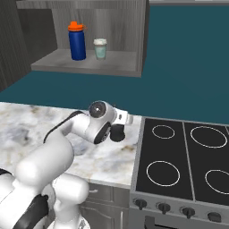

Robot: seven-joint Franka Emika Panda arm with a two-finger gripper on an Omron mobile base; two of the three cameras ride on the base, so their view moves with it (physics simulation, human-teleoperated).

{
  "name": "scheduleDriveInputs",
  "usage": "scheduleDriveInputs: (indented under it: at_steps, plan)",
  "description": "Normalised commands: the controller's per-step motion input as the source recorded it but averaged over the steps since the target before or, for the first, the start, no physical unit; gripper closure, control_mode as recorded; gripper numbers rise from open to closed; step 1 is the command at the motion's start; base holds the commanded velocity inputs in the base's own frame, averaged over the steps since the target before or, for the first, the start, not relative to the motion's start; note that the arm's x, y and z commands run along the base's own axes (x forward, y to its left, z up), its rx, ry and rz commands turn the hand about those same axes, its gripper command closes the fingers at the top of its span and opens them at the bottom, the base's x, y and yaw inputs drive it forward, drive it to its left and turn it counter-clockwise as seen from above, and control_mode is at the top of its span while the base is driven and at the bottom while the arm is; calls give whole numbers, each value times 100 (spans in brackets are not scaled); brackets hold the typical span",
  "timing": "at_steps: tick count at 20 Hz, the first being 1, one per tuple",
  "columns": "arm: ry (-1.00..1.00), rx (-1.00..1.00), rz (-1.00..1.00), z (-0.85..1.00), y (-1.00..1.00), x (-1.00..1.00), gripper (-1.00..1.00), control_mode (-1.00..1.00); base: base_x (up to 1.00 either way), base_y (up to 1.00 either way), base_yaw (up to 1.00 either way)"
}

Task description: Sort all alcoholic drinks to one cabinet, and non-alcoholic drinks to the other.

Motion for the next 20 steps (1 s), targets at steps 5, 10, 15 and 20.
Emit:
scheduleDriveInputs:
  at_steps: [5,10,15,20]
  plan:
    - [-19,-7,9,60,0,-45,100,-100,0,0,0]
    - [-7,-9,7,60,0,-51,100,-100,0,0,0]
    - [1,-7,11,67,0,-42,100,-100,0,0,0]
    - [7,-4,10,72,0,-29,100,-100,0,0,0]
